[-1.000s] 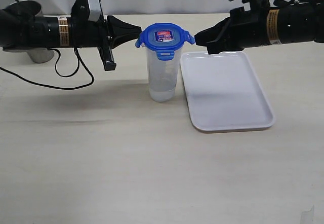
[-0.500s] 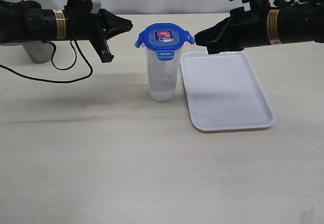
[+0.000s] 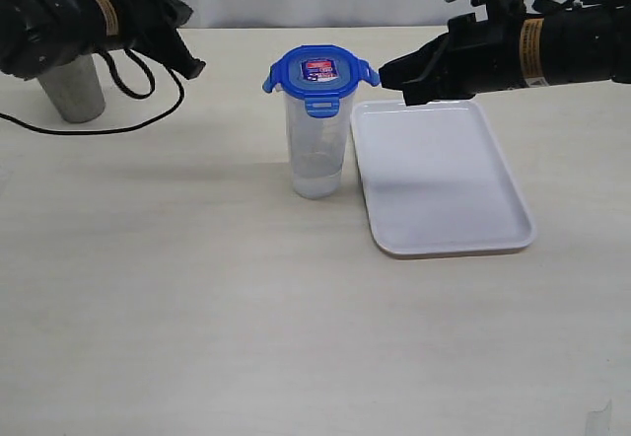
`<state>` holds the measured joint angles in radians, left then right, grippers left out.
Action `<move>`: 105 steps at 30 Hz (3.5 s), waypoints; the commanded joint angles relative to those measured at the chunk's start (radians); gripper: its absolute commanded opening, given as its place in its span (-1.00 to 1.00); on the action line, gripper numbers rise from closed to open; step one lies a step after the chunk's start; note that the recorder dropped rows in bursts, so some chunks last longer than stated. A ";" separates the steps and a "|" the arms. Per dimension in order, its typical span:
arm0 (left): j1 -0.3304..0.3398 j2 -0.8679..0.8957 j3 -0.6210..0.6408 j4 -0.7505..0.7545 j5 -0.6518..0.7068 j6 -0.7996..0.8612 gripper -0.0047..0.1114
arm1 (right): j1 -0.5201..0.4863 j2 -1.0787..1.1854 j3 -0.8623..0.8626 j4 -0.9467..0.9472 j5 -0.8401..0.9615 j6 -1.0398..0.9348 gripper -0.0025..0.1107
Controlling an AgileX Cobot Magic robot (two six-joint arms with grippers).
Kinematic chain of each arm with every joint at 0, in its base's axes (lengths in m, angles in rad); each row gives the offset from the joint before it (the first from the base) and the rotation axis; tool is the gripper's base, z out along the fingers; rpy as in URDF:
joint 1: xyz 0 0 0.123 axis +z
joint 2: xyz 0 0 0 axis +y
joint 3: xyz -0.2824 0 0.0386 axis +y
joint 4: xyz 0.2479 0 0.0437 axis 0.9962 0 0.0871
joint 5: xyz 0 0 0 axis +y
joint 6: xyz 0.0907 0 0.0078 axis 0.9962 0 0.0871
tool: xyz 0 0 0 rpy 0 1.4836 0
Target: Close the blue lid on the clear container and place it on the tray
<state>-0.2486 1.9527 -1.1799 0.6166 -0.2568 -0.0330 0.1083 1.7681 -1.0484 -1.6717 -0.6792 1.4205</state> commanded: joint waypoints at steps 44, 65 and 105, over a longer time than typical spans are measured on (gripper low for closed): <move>0.051 0.074 0.148 0.545 -0.777 -0.361 -0.92 | -0.001 0.000 -0.006 -0.004 -0.006 0.000 -0.88; 0.051 0.074 0.148 0.605 -0.773 -0.393 -0.92 | -0.001 0.000 -0.006 -0.004 -0.006 0.000 -0.88; 0.083 0.114 0.148 0.557 -0.864 -0.277 -0.92 | -0.001 0.000 -0.004 -0.073 -0.257 -0.094 -0.88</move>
<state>-0.1635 2.0661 -1.0354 1.1570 -1.1051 -0.3095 0.1083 1.7681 -1.0501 -1.7393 -0.9264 1.3431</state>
